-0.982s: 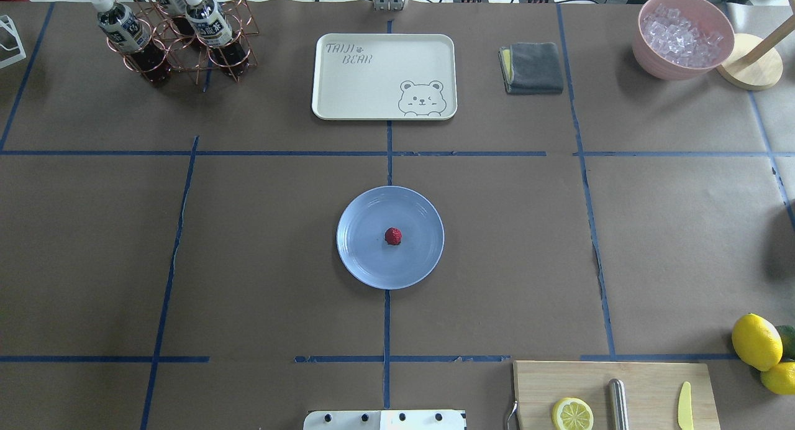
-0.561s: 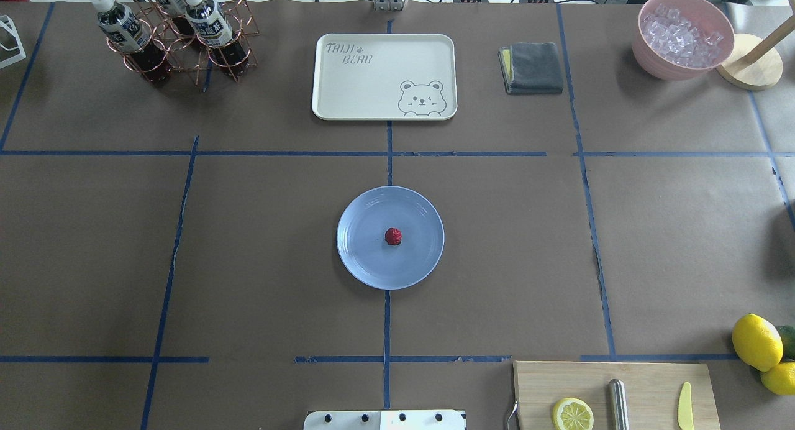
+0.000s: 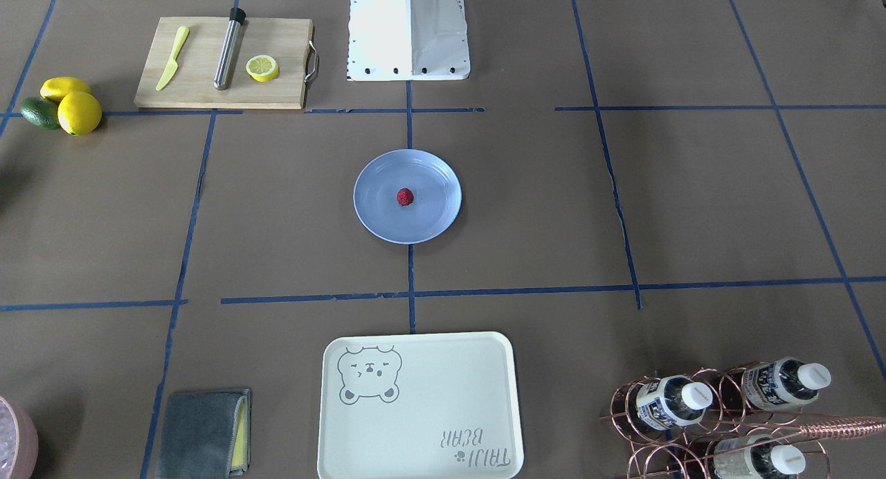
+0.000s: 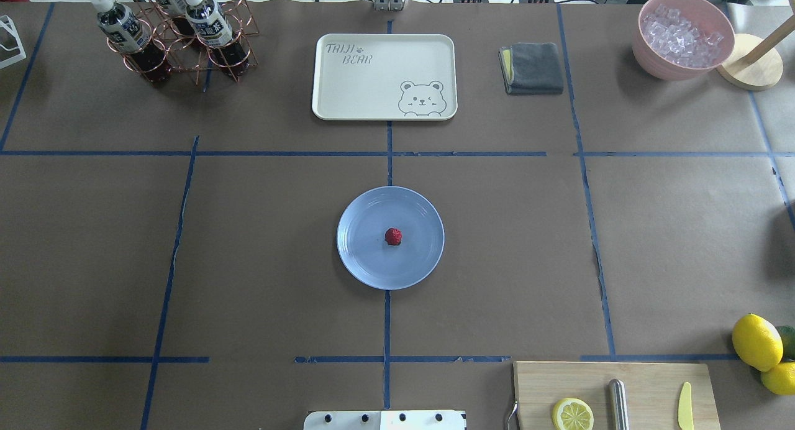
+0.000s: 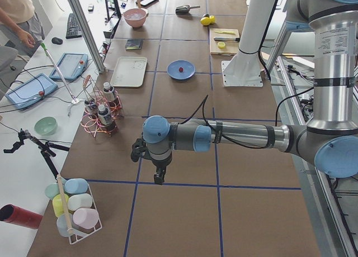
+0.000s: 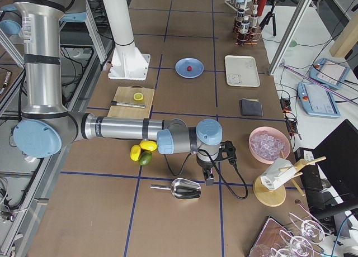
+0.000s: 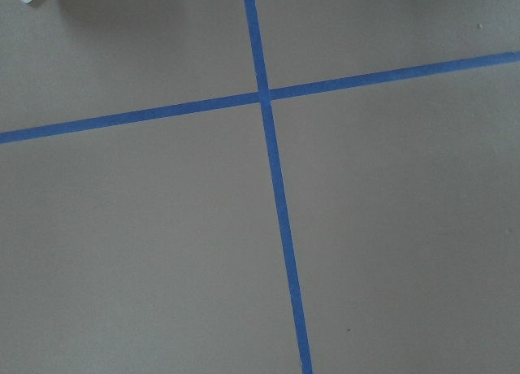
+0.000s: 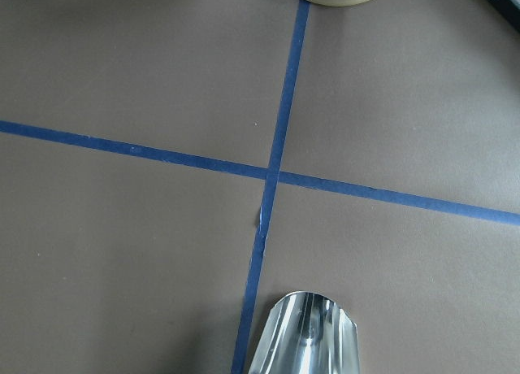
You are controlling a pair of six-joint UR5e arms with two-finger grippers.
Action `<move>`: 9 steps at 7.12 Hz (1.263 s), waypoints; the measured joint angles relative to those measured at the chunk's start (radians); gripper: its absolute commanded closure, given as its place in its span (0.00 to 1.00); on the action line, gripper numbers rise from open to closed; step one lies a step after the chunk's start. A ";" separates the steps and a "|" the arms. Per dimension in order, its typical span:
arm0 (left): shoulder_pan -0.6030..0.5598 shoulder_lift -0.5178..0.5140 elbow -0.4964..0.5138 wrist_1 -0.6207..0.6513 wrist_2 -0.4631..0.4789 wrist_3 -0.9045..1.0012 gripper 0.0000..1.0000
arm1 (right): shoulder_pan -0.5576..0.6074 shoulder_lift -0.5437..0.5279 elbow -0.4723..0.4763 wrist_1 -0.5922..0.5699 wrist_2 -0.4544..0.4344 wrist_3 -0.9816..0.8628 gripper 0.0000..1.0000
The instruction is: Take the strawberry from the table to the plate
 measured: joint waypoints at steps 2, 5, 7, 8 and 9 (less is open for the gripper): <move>0.000 0.000 0.000 -0.001 0.000 0.000 0.00 | -0.001 -0.005 0.000 0.009 0.000 0.010 0.00; 0.000 -0.001 0.000 -0.002 0.000 0.000 0.00 | 0.000 -0.008 0.000 0.010 0.000 0.014 0.00; 0.000 -0.001 -0.001 -0.002 0.000 0.000 0.00 | 0.000 -0.009 0.000 0.011 0.000 0.015 0.00; 0.000 -0.001 -0.001 -0.002 0.000 0.000 0.00 | 0.000 -0.009 0.000 0.011 0.000 0.015 0.00; 0.000 -0.002 -0.003 -0.002 0.000 0.000 0.00 | -0.001 -0.009 0.000 0.011 0.000 0.015 0.00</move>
